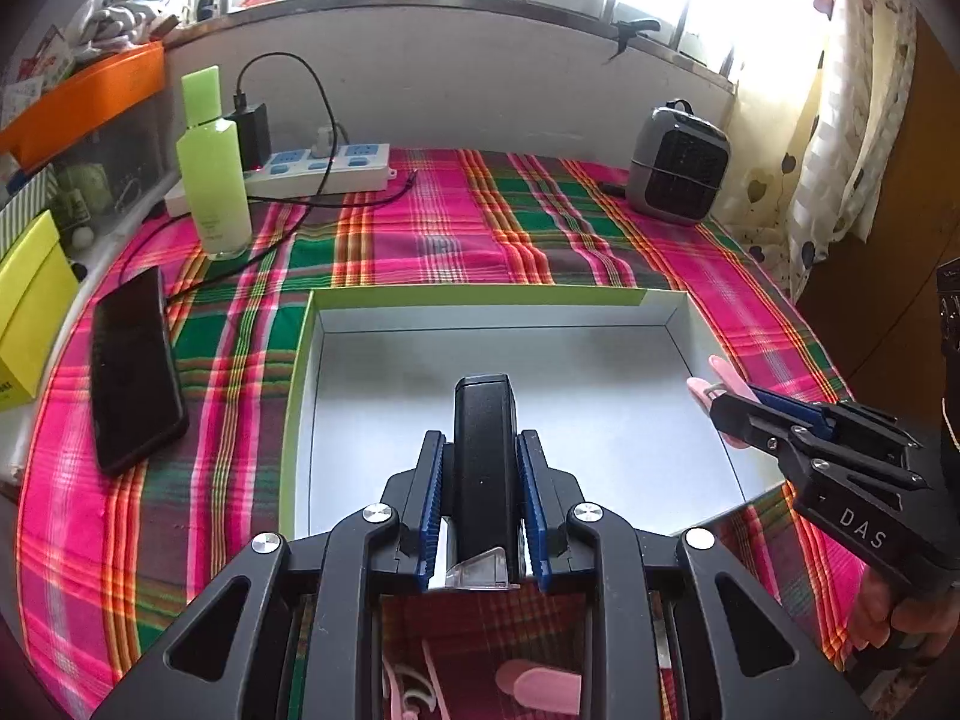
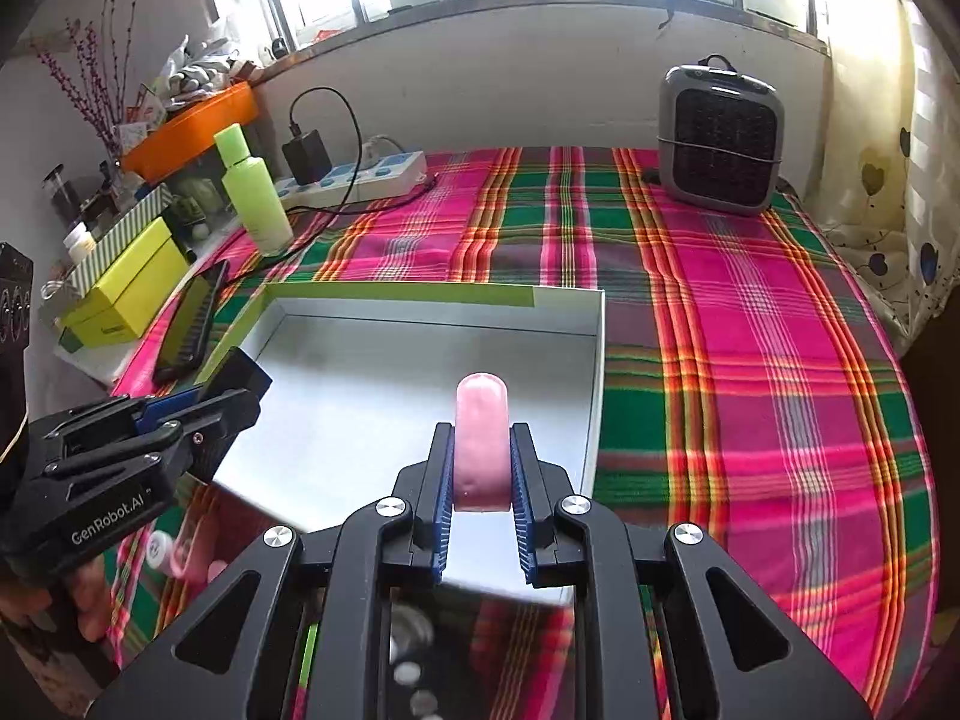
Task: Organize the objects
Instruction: 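Carry both held items into the green box and open both tools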
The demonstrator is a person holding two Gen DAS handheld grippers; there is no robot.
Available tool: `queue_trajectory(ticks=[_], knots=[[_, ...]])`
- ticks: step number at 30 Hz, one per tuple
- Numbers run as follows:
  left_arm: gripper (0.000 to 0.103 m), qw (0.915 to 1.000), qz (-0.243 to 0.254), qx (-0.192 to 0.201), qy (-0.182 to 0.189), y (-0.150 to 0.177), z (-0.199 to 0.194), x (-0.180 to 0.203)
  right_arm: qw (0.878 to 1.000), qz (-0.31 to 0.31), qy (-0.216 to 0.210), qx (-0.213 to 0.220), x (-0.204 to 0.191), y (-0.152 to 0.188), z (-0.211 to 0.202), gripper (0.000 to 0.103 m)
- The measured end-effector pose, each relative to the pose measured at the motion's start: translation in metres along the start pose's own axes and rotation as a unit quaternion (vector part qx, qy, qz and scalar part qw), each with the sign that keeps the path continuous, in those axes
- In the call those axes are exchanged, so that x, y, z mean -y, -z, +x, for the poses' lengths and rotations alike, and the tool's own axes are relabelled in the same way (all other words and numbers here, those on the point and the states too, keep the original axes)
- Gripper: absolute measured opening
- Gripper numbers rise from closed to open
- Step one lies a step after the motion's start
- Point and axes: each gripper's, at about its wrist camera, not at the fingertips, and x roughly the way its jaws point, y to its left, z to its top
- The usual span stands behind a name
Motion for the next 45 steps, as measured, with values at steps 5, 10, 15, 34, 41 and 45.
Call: queue_trajectory(ticks=[5, 10, 15, 34, 41, 45], knots=[[0.022, 0.9999, -0.005, -0.010, -0.002, -0.015, 0.021, -0.002, 1.000, 0.008, 0.009, -0.013, 0.006, -0.013, 0.021, 0.018], [0.022, 0.9998, 0.001, -0.021, -0.007, -0.021, 0.035, -0.001, 1.000, 0.011, 0.013, -0.021, 0.009, -0.022, 0.034, 0.018], [0.022, 0.9996, -0.003, -0.028, -0.005, -0.026, 0.046, -0.001, 0.999, 0.008, 0.019, -0.029, 0.011, -0.026, 0.044, 0.018], [0.022, 0.9988, -0.004, -0.047, -0.012, -0.027, 0.068, -0.002, 0.999, -0.008, 0.036, -0.036, 0.009, -0.030, 0.059, 0.018], [0.022, 0.9988, -0.005, -0.048, -0.012, -0.027, 0.070, -0.002, 0.999, -0.011, 0.039, -0.036, 0.007, -0.028, 0.060, 0.018], [0.027, 0.9988, 0.000, -0.048, -0.013, -0.027, 0.070, 0.000, 0.999, -0.011, 0.042, -0.033, 0.006, -0.027, 0.059, 0.018]])
